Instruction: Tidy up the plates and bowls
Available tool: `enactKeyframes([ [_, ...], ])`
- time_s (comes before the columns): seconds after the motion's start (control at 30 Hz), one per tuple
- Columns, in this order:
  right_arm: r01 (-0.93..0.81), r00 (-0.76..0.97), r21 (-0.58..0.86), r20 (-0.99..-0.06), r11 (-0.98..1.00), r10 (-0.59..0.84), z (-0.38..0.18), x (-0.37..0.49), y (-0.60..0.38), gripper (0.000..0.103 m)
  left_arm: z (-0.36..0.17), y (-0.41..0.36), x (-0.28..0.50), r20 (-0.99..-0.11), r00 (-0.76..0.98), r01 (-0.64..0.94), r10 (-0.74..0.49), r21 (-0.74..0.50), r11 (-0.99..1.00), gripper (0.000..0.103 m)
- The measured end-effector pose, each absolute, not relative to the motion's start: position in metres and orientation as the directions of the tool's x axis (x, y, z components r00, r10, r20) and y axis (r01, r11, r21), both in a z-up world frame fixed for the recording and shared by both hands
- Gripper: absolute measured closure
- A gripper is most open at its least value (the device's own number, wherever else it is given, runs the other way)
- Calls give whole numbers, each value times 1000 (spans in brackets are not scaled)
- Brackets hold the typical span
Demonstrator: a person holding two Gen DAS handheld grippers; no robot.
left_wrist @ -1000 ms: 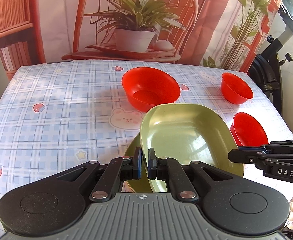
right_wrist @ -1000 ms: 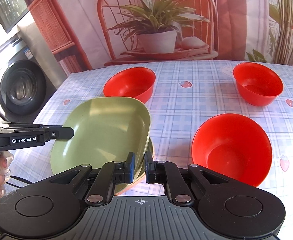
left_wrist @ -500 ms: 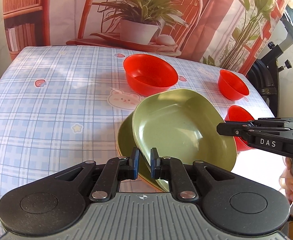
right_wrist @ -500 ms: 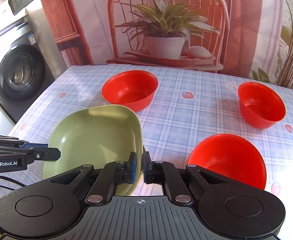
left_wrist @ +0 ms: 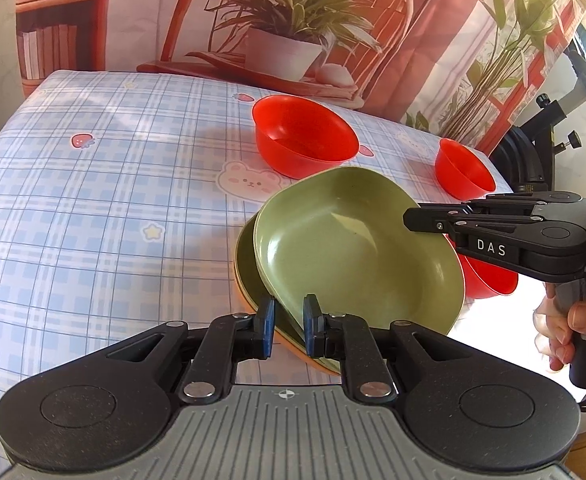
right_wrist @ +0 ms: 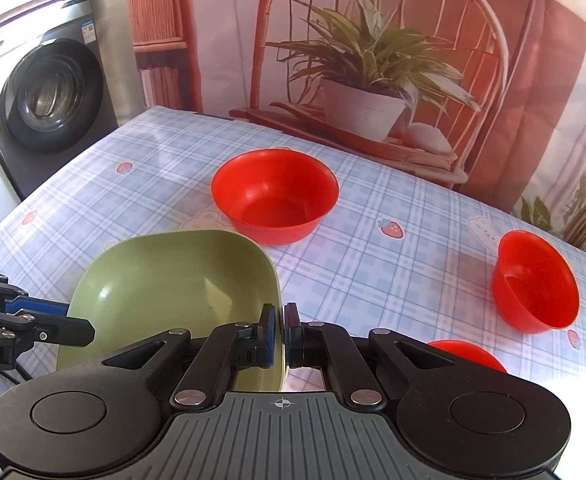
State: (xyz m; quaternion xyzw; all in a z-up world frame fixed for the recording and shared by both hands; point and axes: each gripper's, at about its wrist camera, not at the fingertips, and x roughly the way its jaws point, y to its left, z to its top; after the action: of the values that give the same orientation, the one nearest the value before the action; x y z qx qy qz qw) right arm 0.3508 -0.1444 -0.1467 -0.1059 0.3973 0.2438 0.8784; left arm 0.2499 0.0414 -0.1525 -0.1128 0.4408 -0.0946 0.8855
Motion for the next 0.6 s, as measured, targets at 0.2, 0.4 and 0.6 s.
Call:
enactKeyframes([
  [0.2, -528, 571, -8, -743, 849, 348, -152, 358, -137, 98, -152, 40, 247, -765, 587, 69, -264, -278, 958, 84],
  [0.4, -523, 573, -20, -749, 852, 334, -161, 357, -131, 97, -152, 45, 247, -766, 586, 46, -263, -293, 955, 84],
  [0.6, -465, 602, 13, -729, 885, 327, -161, 347, -144, 88, -151, 43, 246, -766, 588, 46, -259, -289, 956, 82],
])
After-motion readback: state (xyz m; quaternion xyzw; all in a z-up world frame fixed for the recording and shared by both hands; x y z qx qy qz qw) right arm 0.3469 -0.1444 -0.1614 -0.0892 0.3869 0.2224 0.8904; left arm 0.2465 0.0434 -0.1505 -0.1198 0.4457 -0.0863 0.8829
